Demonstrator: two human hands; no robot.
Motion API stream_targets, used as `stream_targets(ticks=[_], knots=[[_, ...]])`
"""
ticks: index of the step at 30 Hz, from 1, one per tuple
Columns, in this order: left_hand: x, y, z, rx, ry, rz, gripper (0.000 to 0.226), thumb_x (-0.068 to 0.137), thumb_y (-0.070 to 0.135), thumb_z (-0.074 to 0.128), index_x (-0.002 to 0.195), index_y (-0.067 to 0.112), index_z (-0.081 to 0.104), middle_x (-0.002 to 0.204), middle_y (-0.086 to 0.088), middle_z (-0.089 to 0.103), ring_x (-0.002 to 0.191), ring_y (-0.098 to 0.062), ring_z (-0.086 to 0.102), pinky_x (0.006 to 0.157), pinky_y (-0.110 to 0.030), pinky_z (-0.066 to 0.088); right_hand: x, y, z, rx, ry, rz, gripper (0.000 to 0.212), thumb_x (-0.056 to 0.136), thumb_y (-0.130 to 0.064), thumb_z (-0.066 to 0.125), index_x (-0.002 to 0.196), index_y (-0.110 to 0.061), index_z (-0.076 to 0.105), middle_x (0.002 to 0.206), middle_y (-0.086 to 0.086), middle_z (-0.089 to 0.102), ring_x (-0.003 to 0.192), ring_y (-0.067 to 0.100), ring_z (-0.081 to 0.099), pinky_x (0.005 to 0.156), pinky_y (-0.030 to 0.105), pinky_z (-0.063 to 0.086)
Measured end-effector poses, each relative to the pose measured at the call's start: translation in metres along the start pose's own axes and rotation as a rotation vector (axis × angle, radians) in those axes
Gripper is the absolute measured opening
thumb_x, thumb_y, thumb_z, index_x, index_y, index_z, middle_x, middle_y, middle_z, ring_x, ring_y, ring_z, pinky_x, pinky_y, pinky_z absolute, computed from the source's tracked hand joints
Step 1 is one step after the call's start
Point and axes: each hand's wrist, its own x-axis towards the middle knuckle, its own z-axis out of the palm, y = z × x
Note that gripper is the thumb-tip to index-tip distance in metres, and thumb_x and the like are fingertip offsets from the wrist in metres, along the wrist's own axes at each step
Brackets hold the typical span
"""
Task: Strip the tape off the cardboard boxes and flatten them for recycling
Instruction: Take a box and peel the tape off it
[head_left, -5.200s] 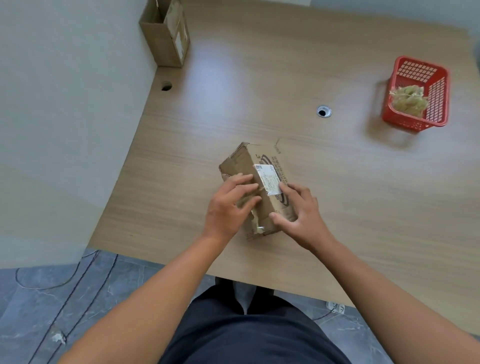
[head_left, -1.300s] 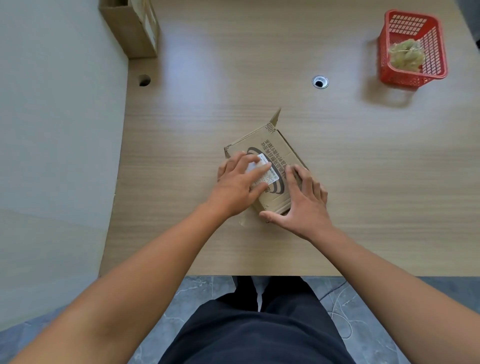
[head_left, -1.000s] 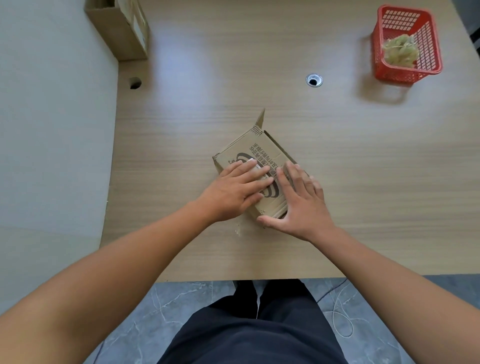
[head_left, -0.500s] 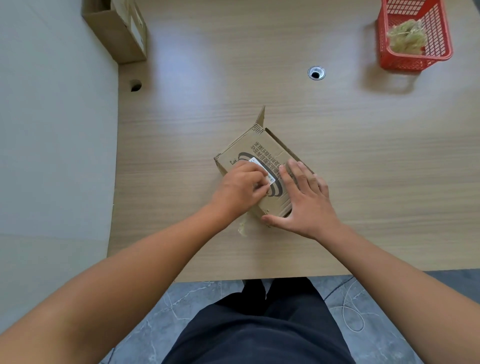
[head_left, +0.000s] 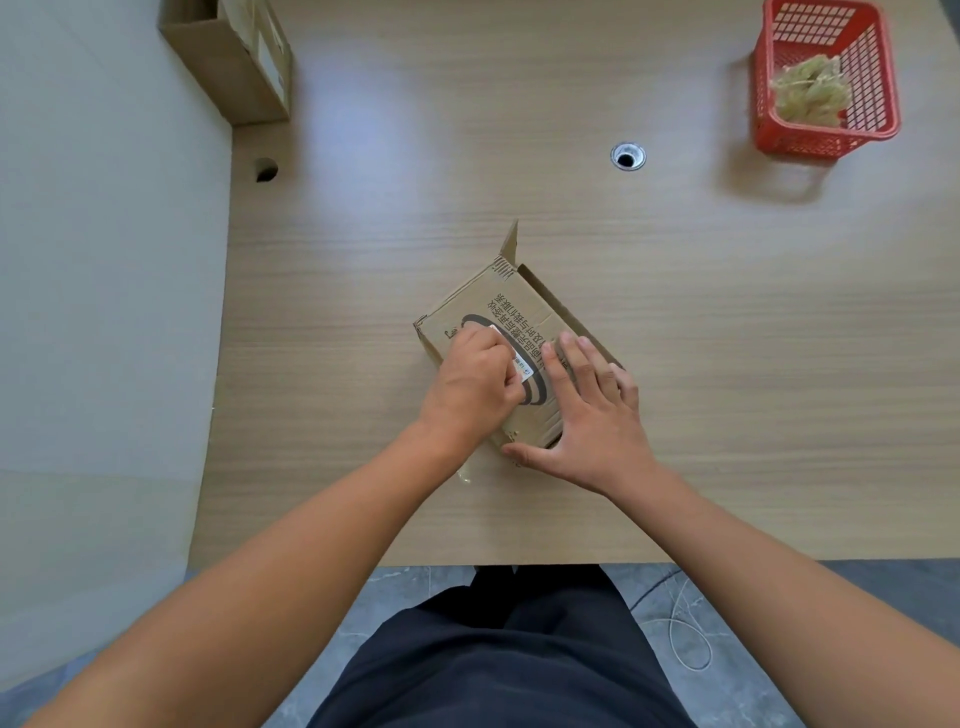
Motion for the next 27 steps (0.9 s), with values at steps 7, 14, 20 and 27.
stream_targets(ticks=[7, 14, 20, 27], knots=[[0.001, 0.005, -0.009, 0.064, -0.03, 0.054, 0.019, 0.073, -0.01, 0.07, 0.062, -0.002, 0.056, 0.074, -0.021, 0.058, 0.077, -0.037, 0.057, 0.075, -0.04, 0.044, -0.001, 0.002, 0.0, 0.0, 0.008, -0.014, 0.127, 0.066, -0.099, 0.035, 0.163, -0.019, 0.022, 0.172, 0.001, 0.009, 0.158, 0.017, 0.004, 0.121, 0.048, 0.015], [0.002, -0.002, -0.013, 0.018, -0.095, 0.023, 0.018, 0.083, -0.003, 0.07, 0.067, -0.004, 0.063, 0.083, -0.019, 0.064, 0.087, -0.034, 0.06, 0.082, -0.027, 0.04, 0.0, 0.001, 0.001, -0.004, -0.022, -0.007, 0.126, 0.066, -0.099, 0.033, 0.164, -0.02, 0.017, 0.172, 0.0, 0.004, 0.158, 0.017, -0.002, 0.122, 0.047, 0.008], [0.006, 0.001, -0.008, 0.177, -0.154, 0.117, 0.017, 0.092, 0.01, 0.062, 0.081, -0.003, 0.066, 0.094, -0.017, 0.063, 0.103, -0.034, 0.054, 0.094, -0.038, 0.041, 0.0, 0.001, 0.001, -0.006, -0.034, -0.008, 0.126, 0.067, -0.099, 0.031, 0.165, -0.02, 0.013, 0.173, 0.0, 0.0, 0.158, 0.016, -0.007, 0.122, 0.048, 0.006], [0.008, 0.002, -0.008, 0.216, -0.167, 0.064, 0.012, 0.09, 0.008, 0.061, 0.084, -0.002, 0.063, 0.096, -0.018, 0.062, 0.101, -0.034, 0.053, 0.089, -0.037, 0.042, -0.001, 0.002, 0.002, -0.008, -0.031, -0.015, 0.128, 0.066, -0.1, 0.026, 0.165, -0.021, 0.011, 0.173, -0.001, -0.002, 0.158, 0.016, -0.008, 0.122, 0.048, 0.006]])
